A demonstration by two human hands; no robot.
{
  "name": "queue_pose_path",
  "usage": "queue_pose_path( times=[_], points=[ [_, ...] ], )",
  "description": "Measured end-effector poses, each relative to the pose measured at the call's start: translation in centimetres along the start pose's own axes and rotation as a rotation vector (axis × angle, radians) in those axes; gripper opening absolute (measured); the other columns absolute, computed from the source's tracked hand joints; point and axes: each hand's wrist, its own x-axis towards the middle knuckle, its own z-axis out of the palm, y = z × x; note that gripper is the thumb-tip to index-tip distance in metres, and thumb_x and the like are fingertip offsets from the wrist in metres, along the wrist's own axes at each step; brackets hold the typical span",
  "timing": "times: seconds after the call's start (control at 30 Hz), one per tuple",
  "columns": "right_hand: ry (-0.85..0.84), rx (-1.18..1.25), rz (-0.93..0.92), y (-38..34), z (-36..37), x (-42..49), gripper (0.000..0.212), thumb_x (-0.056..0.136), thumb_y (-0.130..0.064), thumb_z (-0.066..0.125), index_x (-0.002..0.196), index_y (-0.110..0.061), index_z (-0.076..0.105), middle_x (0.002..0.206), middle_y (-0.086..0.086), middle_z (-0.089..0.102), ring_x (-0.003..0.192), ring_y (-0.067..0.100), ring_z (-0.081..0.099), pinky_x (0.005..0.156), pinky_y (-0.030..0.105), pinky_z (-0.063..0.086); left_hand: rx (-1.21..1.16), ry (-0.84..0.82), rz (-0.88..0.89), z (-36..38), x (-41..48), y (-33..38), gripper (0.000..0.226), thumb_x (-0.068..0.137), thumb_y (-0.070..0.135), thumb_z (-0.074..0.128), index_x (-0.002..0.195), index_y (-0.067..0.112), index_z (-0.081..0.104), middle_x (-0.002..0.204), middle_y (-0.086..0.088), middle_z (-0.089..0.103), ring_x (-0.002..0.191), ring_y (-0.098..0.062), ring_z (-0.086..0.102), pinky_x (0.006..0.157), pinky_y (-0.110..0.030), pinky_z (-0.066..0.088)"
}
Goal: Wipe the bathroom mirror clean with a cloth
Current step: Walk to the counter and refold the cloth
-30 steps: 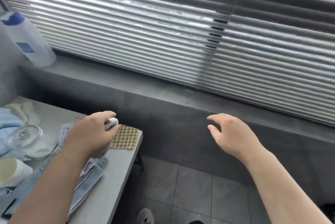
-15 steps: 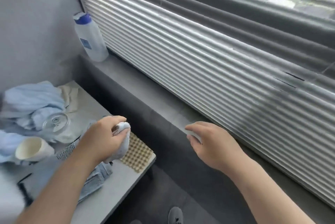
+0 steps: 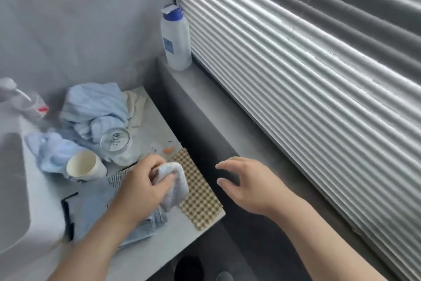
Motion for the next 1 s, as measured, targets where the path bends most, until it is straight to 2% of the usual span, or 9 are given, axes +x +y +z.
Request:
queue_pose_path(
  times=[0.17, 0.3, 0.43, 0.53, 0.63, 0.73, 0.83, 0.93, 1.0],
  points=[
    [-0.084, 0.101, -0.035, -2.0, 1.0, 4.2, 0.035, 0.096, -0.037, 0.057, 0.129, -0.028, 0.064, 0.124, -0.016, 0.063, 0.103, -0.004, 0.054, 0.087, 0.01, 0.04, -0.197, -0.005, -0.019, 0.2, 1.2, -0.6, 0.027, 0.082, 0.006, 0.075, 0.08, 0.032, 0.065, 0.073, 0.003, 0.066, 0.063, -0.008, 0.058, 0.057, -0.02, 0.047],
    [-0.131, 0.253, -0.05, -3.9, 1.7, 6.7, 0.023, 0.092, -0.04, 0.06, 0.107, -0.025, 0.07, 0.102, -0.009, 0.068, 0.094, 0.006, 0.062, 0.084, 0.032, 0.054, -0.391, 0.063, -0.076, 0.1, 1.6, -1.0, 0.031, 0.079, -0.001, 0.077, 0.083, 0.027, 0.067, 0.073, -0.002, 0.069, 0.061, -0.012, 0.062, 0.056, -0.025, 0.052],
    [-0.103, 0.36, -0.018, -4.7, 2.2, 8.4, 0.013, 0.091, -0.025, 0.063, 0.089, -0.013, 0.066, 0.08, -0.003, 0.064, 0.072, 0.008, 0.058, 0.07, 0.036, 0.053, -0.479, 0.105, -0.155, -0.2, 2.3, -1.3, 0.025, 0.079, 0.001, 0.08, 0.087, 0.02, 0.066, 0.075, 0.001, 0.072, 0.066, -0.01, 0.066, 0.066, -0.031, 0.056],
    [-0.091, 0.414, -0.004, -4.8, 2.3, 9.7, 0.014, 0.091, -0.019, 0.062, 0.08, -0.012, 0.056, 0.069, -0.007, 0.051, 0.06, 0.003, 0.045, 0.057, 0.027, 0.042, -0.55, 0.134, -0.159, -0.8, 3.1, -1.3, 0.019, 0.071, 0.019, 0.078, 0.087, 0.02, 0.067, 0.082, -0.003, 0.073, 0.074, -0.014, 0.069, 0.067, -0.028, 0.058],
    [-0.082, 0.492, 0.004, -5.0, 1.4, 11.2, 0.016, 0.092, -0.019, 0.062, 0.081, -0.016, 0.051, 0.071, -0.01, 0.05, 0.059, 0.0, 0.044, 0.054, 0.017, 0.038, -0.549, 0.165, -0.235, -1.6, 4.3, -1.2, 0.02, 0.078, 0.013, 0.081, 0.092, 0.015, 0.066, 0.088, -0.003, 0.073, 0.079, -0.016, 0.071, 0.061, -0.022, 0.055],
    [-0.11, 0.571, -0.027, -5.4, 0.5, 13.0, 0.022, 0.092, -0.014, 0.064, 0.079, -0.015, 0.045, 0.07, -0.009, 0.047, 0.057, -0.001, 0.041, 0.053, 0.015, 0.037, -0.525, 0.168, -0.304, -2.6, 5.3, -1.1, 0.021, 0.078, 0.024, 0.08, 0.093, 0.014, 0.068, 0.084, -0.005, 0.071, 0.079, -0.022, 0.069, 0.062, -0.032, 0.058],
    [-0.157, 0.643, -0.064, -6.1, 0.0, 14.7, 0.024, 0.09, -0.01, 0.066, 0.079, -0.013, 0.045, 0.068, -0.009, 0.047, 0.054, -0.002, 0.041, 0.051, 0.013, 0.036, -0.389, 0.16, -0.274, -3.6, 6.1, -1.0, 0.024, 0.075, 0.036, 0.076, 0.086, 0.016, 0.071, 0.076, -0.003, 0.071, 0.069, -0.014, 0.065, 0.067, -0.034, 0.052],
    [-0.201, 0.763, -0.072, -6.3, -0.1, 16.0, 0.023, 0.089, -0.002, 0.067, 0.082, -0.006, 0.046, 0.064, -0.006, 0.048, 0.051, -0.003, 0.042, 0.049, 0.012, 0.036, -0.466, 0.098, -0.258, -4.2, 6.8, -0.9, 0.027, 0.069, 0.044, 0.073, 0.087, 0.023, 0.073, 0.083, -0.005, 0.074, 0.078, -0.017, 0.068, 0.074, -0.038, 0.053],
    [-0.234, 0.854, -0.07, -6.4, 0.0, 16.4, 0.025, 0.087, -0.011, 0.073, 0.084, -0.007, 0.048, 0.066, -0.002, 0.051, 0.055, 0.002, 0.045, 0.05, 0.015, 0.038, -0.569, 0.079, -0.24, -4.5, 7.1, -0.9, 0.036, 0.062, 0.049, 0.069, 0.086, 0.022, 0.072, 0.085, -0.014, 0.071, 0.08, -0.023, 0.066, 0.076, -0.042, 0.052]
  ],
)
